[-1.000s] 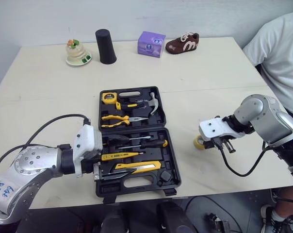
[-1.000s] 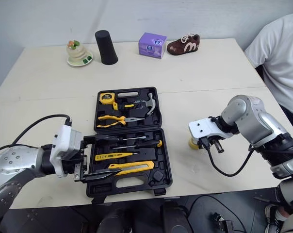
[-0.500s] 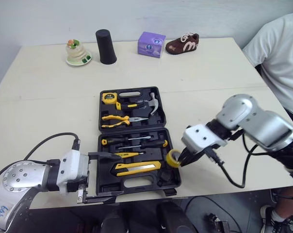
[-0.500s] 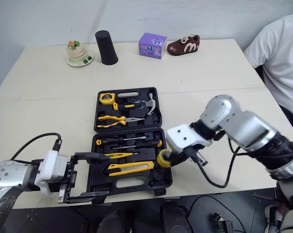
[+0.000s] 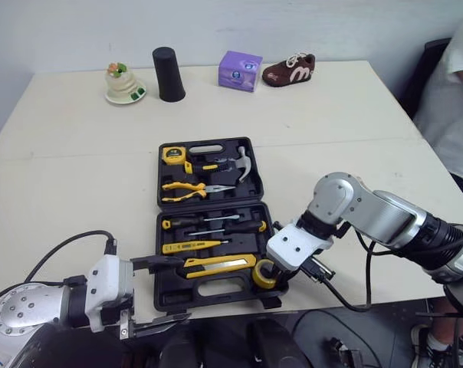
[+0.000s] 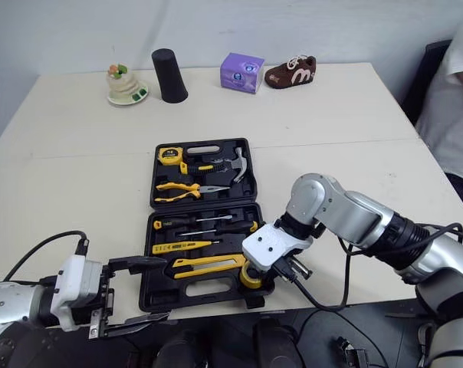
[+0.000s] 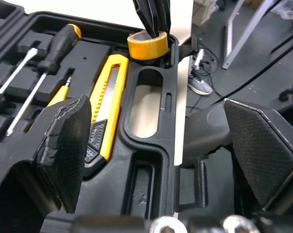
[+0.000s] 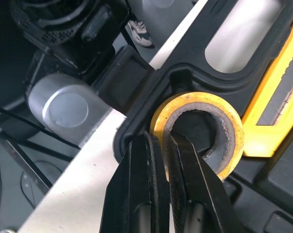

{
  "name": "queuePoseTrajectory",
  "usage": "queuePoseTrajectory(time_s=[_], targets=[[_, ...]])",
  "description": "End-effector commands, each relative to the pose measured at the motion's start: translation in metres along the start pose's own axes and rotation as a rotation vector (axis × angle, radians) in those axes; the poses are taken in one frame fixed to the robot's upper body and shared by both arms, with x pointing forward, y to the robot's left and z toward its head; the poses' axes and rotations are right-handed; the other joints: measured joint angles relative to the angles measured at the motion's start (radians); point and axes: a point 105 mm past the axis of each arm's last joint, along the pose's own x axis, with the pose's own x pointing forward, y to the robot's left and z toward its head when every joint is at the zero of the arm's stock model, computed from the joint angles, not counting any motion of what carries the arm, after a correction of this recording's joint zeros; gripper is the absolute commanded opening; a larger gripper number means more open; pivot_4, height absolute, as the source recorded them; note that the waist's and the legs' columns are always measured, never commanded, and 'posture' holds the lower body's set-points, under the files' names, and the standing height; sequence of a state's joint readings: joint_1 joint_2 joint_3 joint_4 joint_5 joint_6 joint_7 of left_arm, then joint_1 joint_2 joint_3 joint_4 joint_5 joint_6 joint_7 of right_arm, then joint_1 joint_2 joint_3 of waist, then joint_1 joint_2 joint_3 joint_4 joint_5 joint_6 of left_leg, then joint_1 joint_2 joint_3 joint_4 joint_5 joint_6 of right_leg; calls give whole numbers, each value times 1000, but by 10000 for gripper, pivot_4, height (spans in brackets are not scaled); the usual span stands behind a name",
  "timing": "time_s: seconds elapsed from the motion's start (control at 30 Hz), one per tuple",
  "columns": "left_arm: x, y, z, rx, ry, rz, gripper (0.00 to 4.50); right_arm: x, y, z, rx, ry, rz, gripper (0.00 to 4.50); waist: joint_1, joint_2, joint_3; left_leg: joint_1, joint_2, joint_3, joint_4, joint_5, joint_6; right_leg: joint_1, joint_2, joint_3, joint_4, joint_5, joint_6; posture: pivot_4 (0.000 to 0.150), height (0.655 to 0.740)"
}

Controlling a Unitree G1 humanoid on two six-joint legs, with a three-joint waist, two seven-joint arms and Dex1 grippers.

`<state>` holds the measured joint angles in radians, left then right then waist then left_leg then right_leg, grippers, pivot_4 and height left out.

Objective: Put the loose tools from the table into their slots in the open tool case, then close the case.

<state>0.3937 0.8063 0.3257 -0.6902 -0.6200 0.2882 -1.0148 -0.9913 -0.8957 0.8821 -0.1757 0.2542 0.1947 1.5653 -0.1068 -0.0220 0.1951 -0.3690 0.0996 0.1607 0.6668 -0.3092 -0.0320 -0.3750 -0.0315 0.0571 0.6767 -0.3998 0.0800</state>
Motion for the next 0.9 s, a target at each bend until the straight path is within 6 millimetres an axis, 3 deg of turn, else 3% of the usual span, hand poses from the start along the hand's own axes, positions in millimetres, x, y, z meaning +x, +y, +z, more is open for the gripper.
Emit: queuePoseTrajectory(time_s=[0.03, 0.33, 0.53, 0.57, 0.77, 0.87, 0.9], targets=[[0, 2, 6, 39, 2, 12, 45000, -1, 2, -4, -1, 27, 28, 312, -1, 0, 0, 0, 0, 0, 0, 0, 0, 0, 0, 0, 0, 0, 0, 1500, 7400], [0, 5, 9, 46, 6, 24, 45000, 1, 6, 2, 7, 11, 53, 312, -4, -2, -1, 1, 0, 0, 0, 0, 0, 0, 0, 0, 0, 0, 0, 1500, 7400], [-3, 1, 9, 16, 16, 17, 45000, -4, 11, 9, 8, -61, 56, 23720, -4, -2, -1, 0, 0, 0, -1, 0, 0, 0, 0, 0, 0, 0, 0, 1500, 7400], [-4, 1, 8, 15, 19, 18, 45000, -7, 13, 10, 12, -78, 59, 24576, -4, -2, -1, 0, 0, 0, -1, 0, 0, 0, 0, 0, 0, 0, 0, 1500, 7400], [-11, -1, 5, -1, 37, 33, 45000, -42, 15, 26, 93, -308, 17, 24576, -8, -2, -1, 0, 0, 0, -1, -1, 1, -1, 0, 0, -1, 0, 0, 1500, 7400], [-12, 3, 9, 11, 17, 61, 45000, -48, 14, 28, 116, -485, -20, 24576, -6, -3, -1, 0, 1, 0, -1, -1, 1, 0, 1, 0, -2, 0, 0, 1500, 7400], [-12, 4, 11, 8, 5, 66, 45000, -47, 12, 25, 130, -525, -43, 22270, -5, -3, -1, 0, 1, -1, -2, -1, 1, 0, 1, 0, -2, 0, 0, 1500, 7400]])
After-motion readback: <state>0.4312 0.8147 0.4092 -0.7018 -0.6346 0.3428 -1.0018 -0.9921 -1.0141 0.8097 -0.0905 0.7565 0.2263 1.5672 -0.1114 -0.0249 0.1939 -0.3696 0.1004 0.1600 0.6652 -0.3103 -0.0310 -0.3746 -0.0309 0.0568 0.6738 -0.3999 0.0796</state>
